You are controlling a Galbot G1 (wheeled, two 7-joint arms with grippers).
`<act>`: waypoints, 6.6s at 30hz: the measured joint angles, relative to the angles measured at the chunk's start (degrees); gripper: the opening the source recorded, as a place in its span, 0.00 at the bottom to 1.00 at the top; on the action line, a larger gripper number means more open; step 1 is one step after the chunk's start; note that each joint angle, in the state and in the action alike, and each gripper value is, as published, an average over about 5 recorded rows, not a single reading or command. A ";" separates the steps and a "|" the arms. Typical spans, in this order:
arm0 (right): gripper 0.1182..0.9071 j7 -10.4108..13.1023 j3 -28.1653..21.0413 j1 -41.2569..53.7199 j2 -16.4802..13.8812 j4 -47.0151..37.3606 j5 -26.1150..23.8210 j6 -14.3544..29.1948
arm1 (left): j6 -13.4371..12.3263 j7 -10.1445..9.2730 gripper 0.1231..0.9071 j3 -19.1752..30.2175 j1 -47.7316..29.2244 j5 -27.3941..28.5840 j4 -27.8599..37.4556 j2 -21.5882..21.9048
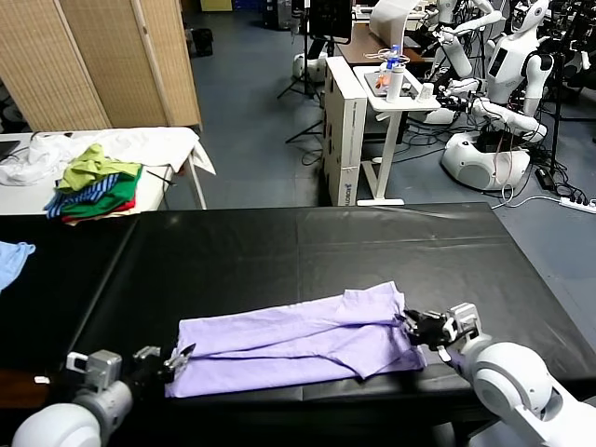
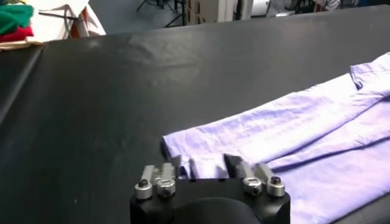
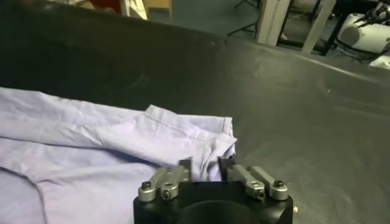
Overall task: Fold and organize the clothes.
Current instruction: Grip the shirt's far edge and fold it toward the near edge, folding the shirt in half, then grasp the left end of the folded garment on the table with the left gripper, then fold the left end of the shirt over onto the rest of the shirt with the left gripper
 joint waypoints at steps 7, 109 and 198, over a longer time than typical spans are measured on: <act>1.00 0.51 1.00 2.38 3.61 -2.45 0.89 0.00 | -2.42 -0.77 1.00 -0.33 -3.07 -0.09 2.07 -1.69; 1.00 -0.71 9.90 -3.02 11.27 -3.24 -6.39 5.83 | -8.46 1.51 0.96 1.93 -7.73 2.33 11.39 -16.48; 1.00 -3.86 12.89 -15.34 19.74 -0.72 -16.61 13.13 | -10.50 -3.99 0.08 21.21 -8.72 7.09 -2.67 -27.52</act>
